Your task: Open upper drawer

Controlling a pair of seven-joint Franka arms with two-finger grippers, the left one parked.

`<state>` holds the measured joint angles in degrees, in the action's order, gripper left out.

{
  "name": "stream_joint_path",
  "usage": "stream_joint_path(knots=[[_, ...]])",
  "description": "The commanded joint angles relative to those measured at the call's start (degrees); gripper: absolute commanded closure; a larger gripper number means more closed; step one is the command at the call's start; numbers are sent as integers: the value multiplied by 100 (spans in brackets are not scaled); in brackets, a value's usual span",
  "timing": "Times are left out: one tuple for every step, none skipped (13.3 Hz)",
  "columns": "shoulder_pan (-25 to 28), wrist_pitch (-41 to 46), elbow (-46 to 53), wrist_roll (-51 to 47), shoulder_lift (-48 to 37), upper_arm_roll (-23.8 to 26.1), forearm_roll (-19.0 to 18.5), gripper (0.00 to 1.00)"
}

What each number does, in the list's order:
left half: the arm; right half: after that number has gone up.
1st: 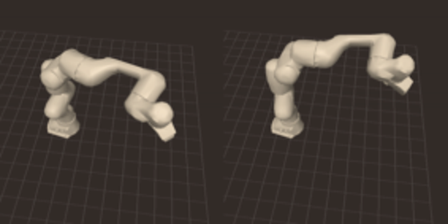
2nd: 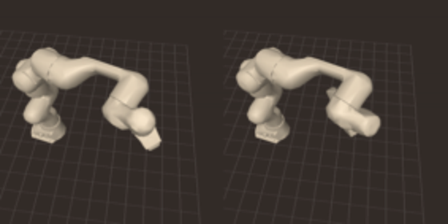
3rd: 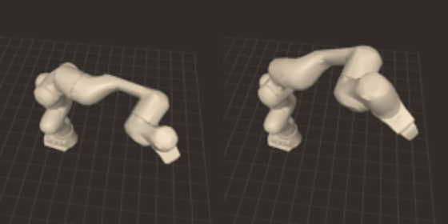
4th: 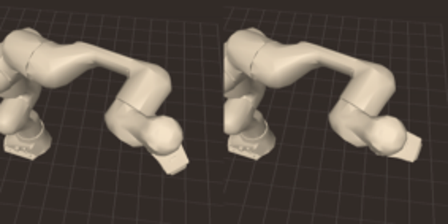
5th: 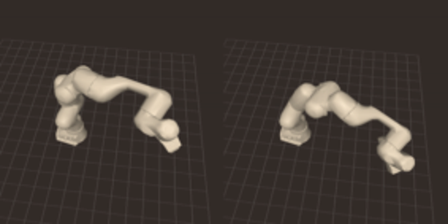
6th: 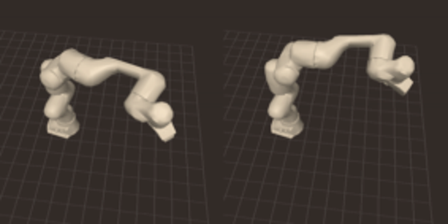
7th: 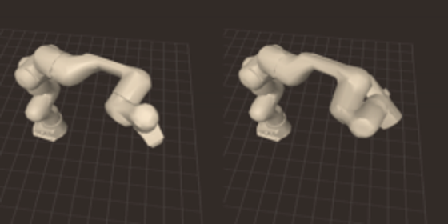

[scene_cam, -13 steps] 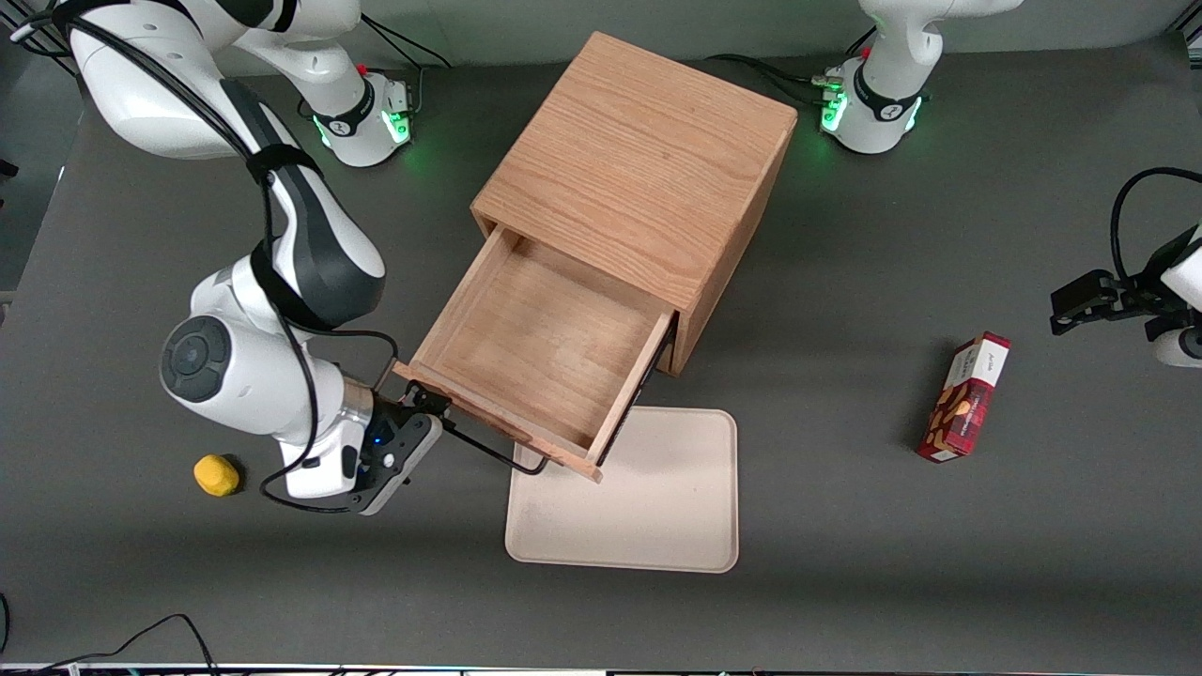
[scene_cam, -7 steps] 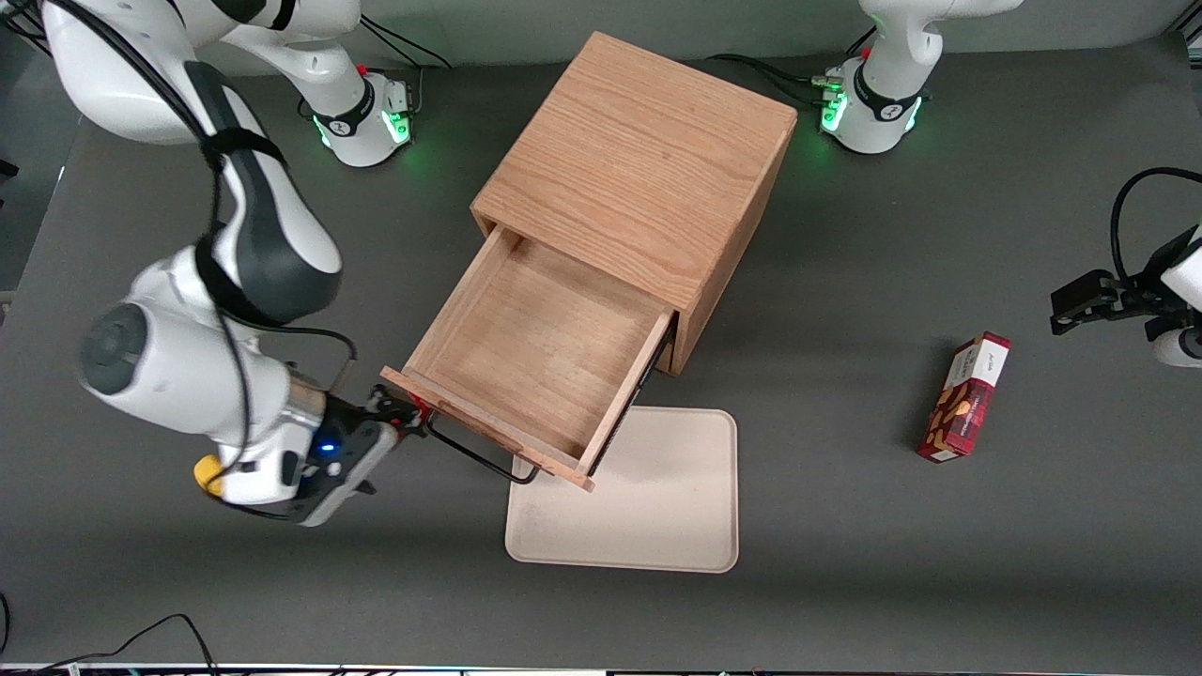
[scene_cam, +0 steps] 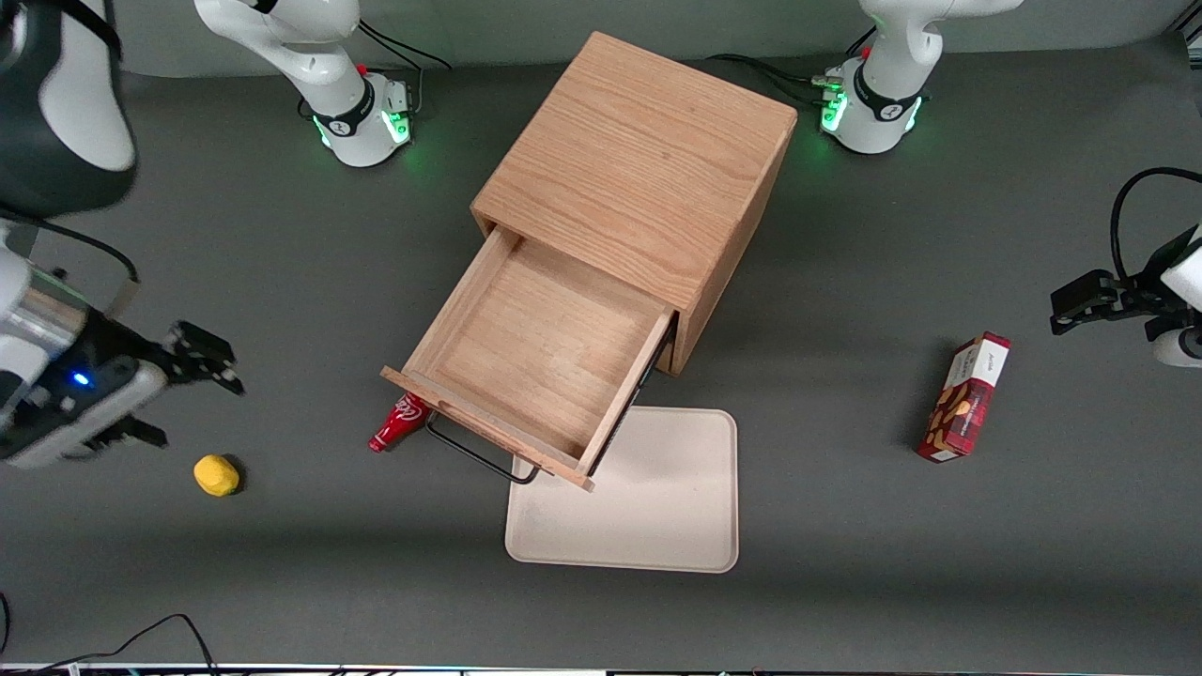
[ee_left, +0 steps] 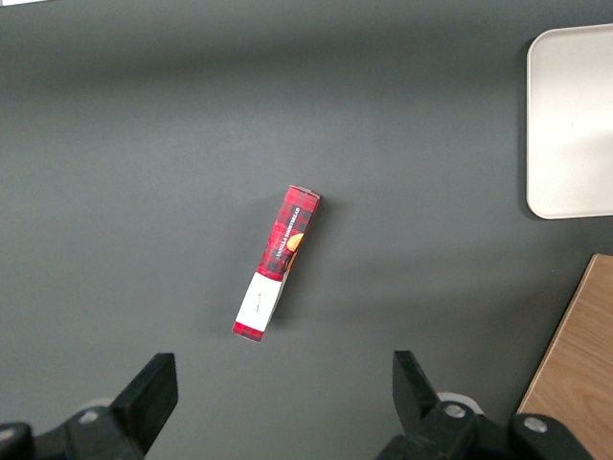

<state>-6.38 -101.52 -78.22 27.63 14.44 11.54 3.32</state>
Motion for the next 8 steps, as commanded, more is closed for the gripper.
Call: stream_joint_path(knots=[[-170, 403, -1281, -1682, -1292, -56, 55, 0], [-205, 692, -1397, -2439, -1512, -56, 3, 0], [-206, 947, -1468, -2899, -1697, -47, -85, 0], [-206, 1237, -1564, -3121, -1908, -38, -225, 0], [-214, 1379, -1748, -3167, -2127, -38, -261, 0], [-249, 1389, -1906, -3167, -2338, -47, -279, 0], [-284, 1398, -2003, -3167, -2428, -47, -384, 0], [-285, 1398, -2031, -3176, -2455, -38, -567, 0]])
